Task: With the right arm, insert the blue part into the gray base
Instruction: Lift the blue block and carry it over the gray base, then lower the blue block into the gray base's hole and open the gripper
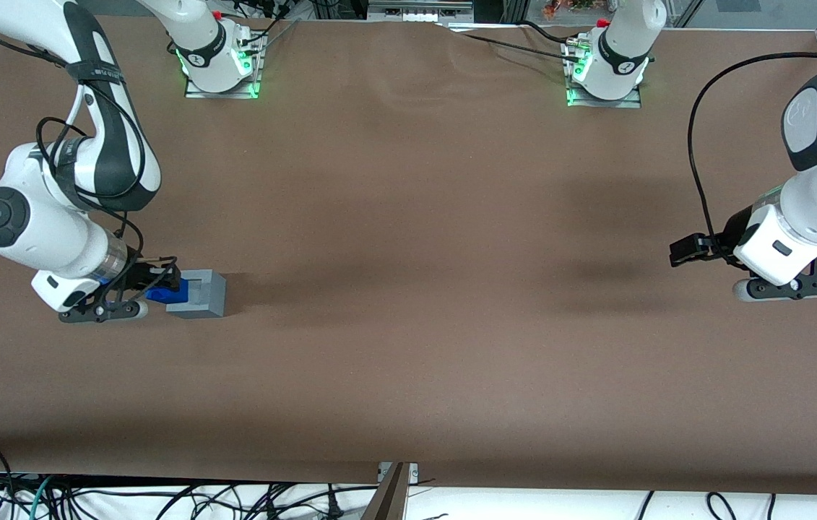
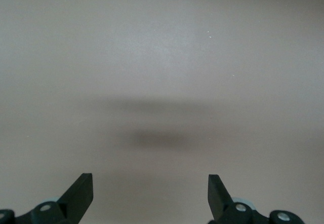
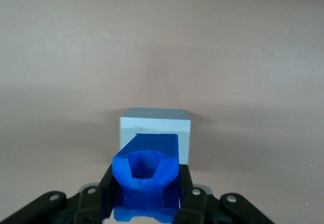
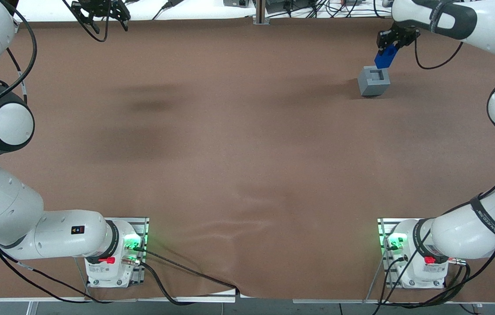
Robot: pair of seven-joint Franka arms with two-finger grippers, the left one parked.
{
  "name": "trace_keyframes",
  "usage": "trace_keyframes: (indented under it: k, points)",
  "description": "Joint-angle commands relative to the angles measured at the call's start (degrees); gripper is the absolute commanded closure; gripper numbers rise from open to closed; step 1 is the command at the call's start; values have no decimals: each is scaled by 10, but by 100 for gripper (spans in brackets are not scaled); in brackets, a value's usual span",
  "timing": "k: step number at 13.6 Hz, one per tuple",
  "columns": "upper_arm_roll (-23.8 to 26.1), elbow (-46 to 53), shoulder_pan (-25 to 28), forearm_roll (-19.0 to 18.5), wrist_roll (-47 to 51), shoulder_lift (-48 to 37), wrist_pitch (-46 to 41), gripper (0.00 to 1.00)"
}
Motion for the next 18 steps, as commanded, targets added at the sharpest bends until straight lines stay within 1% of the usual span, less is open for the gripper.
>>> trace_keyframes:
  k: [1, 7, 18]
  points:
    - [-1, -66, 2, 7, -6, -33, 47, 77]
    - [-1, -66, 2, 7, -6, -12, 77, 77]
    - [4, -66, 4, 7, 0, 0, 90, 76]
